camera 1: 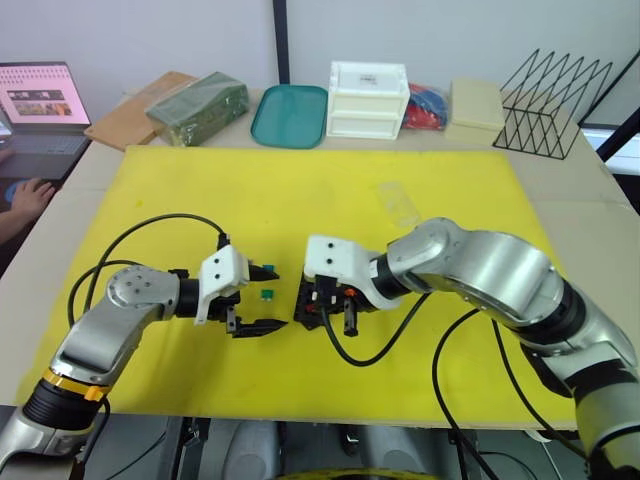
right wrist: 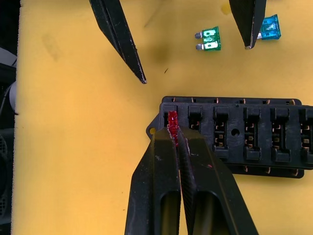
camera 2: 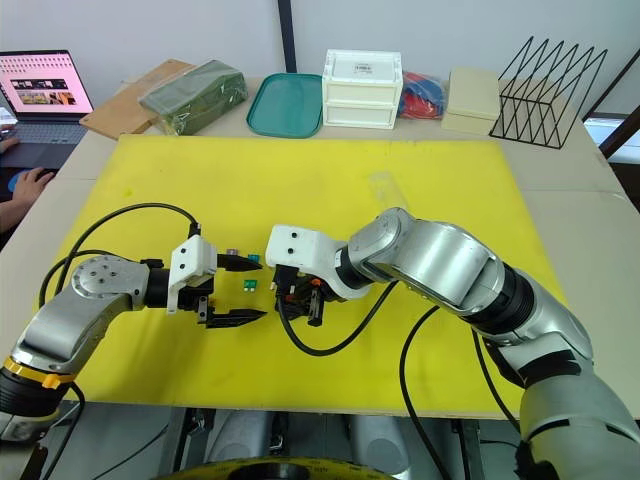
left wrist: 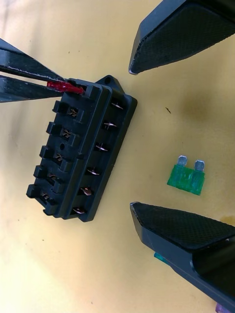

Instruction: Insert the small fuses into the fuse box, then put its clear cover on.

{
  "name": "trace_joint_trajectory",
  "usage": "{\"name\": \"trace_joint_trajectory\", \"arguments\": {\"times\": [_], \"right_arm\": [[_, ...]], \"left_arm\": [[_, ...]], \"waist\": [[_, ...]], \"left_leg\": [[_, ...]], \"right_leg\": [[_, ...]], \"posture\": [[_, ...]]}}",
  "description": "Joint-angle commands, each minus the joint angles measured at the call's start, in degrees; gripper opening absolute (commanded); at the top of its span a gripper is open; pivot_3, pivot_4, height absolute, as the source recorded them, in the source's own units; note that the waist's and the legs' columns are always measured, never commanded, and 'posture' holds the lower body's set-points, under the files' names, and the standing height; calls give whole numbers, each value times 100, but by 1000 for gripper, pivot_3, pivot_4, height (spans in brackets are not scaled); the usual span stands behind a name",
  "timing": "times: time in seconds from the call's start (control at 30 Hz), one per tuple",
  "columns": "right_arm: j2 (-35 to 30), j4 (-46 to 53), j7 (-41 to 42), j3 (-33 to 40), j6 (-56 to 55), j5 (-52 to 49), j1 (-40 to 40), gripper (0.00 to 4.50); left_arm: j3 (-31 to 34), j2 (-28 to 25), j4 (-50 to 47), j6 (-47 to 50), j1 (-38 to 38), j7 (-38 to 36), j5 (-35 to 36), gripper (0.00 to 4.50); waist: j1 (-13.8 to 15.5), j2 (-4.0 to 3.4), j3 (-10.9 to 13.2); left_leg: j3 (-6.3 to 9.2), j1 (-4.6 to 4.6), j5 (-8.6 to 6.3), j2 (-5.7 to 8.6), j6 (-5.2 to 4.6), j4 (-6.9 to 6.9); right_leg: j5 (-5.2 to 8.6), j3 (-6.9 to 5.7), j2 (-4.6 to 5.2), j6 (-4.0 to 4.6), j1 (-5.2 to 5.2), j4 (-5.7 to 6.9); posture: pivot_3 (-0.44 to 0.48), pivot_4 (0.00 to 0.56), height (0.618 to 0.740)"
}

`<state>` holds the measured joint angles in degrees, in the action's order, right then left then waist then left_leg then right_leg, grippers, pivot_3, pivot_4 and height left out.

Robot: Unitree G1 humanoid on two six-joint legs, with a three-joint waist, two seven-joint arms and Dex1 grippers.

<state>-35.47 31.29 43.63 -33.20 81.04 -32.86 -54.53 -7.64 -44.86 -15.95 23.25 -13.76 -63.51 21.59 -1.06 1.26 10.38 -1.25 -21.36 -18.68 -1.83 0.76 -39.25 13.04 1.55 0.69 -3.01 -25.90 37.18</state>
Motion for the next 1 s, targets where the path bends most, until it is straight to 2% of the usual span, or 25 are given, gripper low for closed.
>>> {"name": "trace_joint_trajectory", "arguments": {"times": [0.03, 0.43, 0.87, 1.0], "right_arm": [[25, 73, 32, 99, 55, -88, -121, 43], [24, 41, -49, -41, 104, -13, -153, 43], [-518, 48, -136, -1005, -539, 740, -249, 43], [-613, -34, -107, -1018, -688, 857, -301, 43]], "left_arm": [[74, 0, -115, -72, -9, 13, -14, 4500], [62, 15, -102, -81, -31, 7, -25, 4500], [74, 23, -127, -71, -19, 26, -28, 4500], [83, 31, -135, -58, -13, 52, -24, 4500]], "waist": [[1, 0, 0], [1, 0, 0], [-2, 0, 0], [-2, 0, 0]], "left_leg": [[0, 0, 0, 0, 0, 0], [0, -1, 0, 0, 0, 0], [0, 2, 0, 0, 0, 0], [0, 4, 0, 0, 0, 0]], "right_leg": [[0, 0, 0, 0, 0, 0], [0, 0, 0, 0, -1, 0], [0, 0, 1, 0, 0, 0], [0, 1, 1, 0, 1, 0]], "posture": [[0, 150, 740], [0, 150, 740], [0, 150, 740], [0, 150, 740]]}}
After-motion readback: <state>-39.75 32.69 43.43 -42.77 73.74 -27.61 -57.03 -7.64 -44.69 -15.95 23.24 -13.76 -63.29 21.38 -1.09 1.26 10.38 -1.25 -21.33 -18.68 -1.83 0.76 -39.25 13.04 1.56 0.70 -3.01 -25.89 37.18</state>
